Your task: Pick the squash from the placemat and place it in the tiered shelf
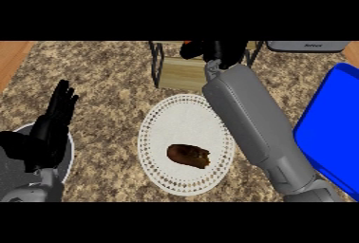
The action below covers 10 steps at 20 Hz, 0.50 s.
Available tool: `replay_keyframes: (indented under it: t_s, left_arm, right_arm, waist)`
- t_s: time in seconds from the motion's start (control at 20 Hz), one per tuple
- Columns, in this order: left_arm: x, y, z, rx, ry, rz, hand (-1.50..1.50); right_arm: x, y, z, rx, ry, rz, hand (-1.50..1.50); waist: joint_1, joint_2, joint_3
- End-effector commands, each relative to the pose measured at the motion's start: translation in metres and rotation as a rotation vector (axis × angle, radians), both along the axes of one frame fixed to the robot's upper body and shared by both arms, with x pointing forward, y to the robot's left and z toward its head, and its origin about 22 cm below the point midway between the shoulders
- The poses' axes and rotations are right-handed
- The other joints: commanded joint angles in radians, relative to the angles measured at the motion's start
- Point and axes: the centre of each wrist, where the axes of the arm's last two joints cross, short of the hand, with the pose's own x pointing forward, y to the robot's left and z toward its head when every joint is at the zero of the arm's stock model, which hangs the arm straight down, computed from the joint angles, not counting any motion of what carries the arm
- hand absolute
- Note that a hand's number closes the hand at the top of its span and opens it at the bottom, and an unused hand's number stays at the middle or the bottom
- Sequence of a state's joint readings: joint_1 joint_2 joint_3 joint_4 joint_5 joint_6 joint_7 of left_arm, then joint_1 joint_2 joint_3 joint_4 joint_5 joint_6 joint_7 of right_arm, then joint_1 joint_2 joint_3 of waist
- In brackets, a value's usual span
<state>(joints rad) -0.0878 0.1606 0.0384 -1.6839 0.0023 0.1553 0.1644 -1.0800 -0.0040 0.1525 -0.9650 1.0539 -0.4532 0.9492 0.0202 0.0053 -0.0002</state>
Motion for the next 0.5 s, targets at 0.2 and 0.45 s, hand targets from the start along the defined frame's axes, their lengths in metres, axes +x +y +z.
replay_keyframes:
  t_s: [0.2, 0.45]
  left_arm:
    - [-0.003, -0.003, 0.008, 0.010, -0.013, -0.011, 0.00]
    - [0.007, -0.009, 0.014, 0.018, -0.021, -0.023, 0.00]
  right_arm:
    - [0.030, -0.015, -0.017, 0.128, -0.053, -0.092, 1.50]
    - [0.041, -0.024, -0.034, 0.205, 0.021, -0.055, -1.50]
  waist:
    - [0.016, 0.004, 0.000]
    - [0.015, 0.006, 0.000]
